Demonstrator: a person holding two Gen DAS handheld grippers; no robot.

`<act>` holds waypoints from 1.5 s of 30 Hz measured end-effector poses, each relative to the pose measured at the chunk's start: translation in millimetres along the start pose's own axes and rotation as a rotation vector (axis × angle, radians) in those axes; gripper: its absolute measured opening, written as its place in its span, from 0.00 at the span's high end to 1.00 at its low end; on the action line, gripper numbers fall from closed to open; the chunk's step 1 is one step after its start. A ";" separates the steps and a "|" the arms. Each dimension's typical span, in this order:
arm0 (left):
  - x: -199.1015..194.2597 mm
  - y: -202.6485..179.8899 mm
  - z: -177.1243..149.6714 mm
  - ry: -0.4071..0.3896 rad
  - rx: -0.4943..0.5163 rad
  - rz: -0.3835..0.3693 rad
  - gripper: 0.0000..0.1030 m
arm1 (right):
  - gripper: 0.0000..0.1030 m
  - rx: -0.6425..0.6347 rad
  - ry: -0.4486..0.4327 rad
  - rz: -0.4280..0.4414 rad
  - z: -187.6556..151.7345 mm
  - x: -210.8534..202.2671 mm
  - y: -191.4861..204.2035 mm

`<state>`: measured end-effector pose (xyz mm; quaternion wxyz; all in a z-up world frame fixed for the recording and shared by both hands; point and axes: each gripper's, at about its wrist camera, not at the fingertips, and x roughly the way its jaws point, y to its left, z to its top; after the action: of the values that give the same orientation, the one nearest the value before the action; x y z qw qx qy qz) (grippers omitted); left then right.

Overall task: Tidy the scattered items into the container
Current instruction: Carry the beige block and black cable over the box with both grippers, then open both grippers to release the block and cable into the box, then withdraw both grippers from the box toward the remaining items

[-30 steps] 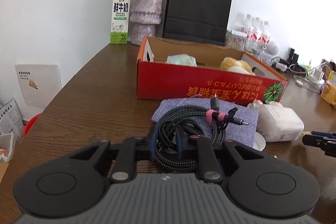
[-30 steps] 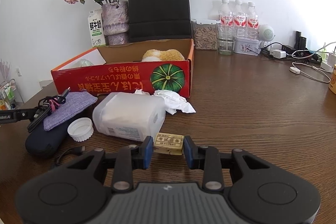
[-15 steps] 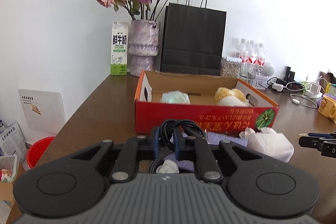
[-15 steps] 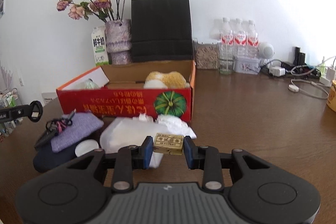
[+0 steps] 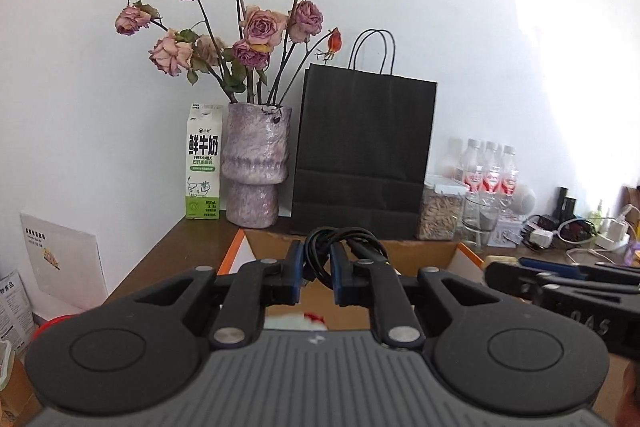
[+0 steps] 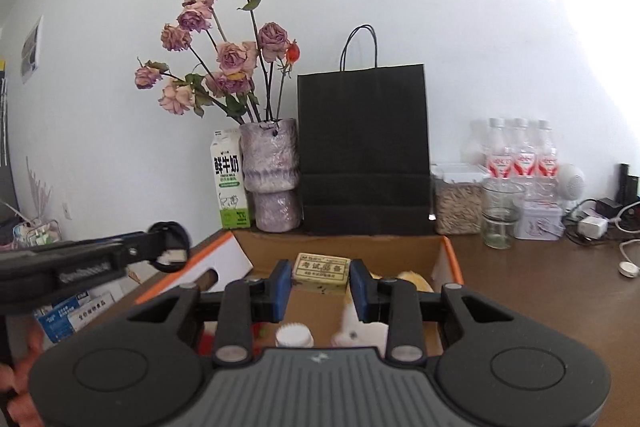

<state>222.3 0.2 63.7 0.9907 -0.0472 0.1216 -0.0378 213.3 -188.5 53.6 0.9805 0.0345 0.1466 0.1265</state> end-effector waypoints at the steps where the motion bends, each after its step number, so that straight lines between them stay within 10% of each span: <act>1: 11.4 0.1 1.7 -0.004 -0.003 0.005 0.86 | 0.71 0.008 0.003 -0.003 3.1 13.1 2.2; 18: 53.7 3.6 -24.4 0.090 0.037 0.041 0.91 | 0.71 0.009 0.110 -0.035 -27.4 73.6 6.4; 20: 51.4 3.8 -24.6 0.086 0.036 0.063 0.80 | 0.70 0.007 0.114 -0.035 -28.4 72.6 5.9; 21: 49.3 4.1 -23.7 0.081 0.037 0.075 0.54 | 0.67 0.008 0.112 -0.037 -28.9 71.3 5.7; 22: 46.1 4.8 -22.3 0.069 0.033 0.090 0.20 | 0.49 0.007 0.108 -0.041 -29.2 69.4 5.6; 24: 37.5 5.1 -19.3 0.025 0.035 0.124 0.00 | 0.05 0.000 0.098 -0.058 -28.5 65.3 6.2; 45: 18.5 11.9 -16.1 0.008 -0.012 0.154 0.00 | 0.00 -0.017 0.037 -0.114 -20.1 38.8 8.5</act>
<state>237.1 9.0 42.5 0.9899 -0.0436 0.1288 0.0392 241.2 -169.7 24.5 0.9835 0.0153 0.1652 0.0723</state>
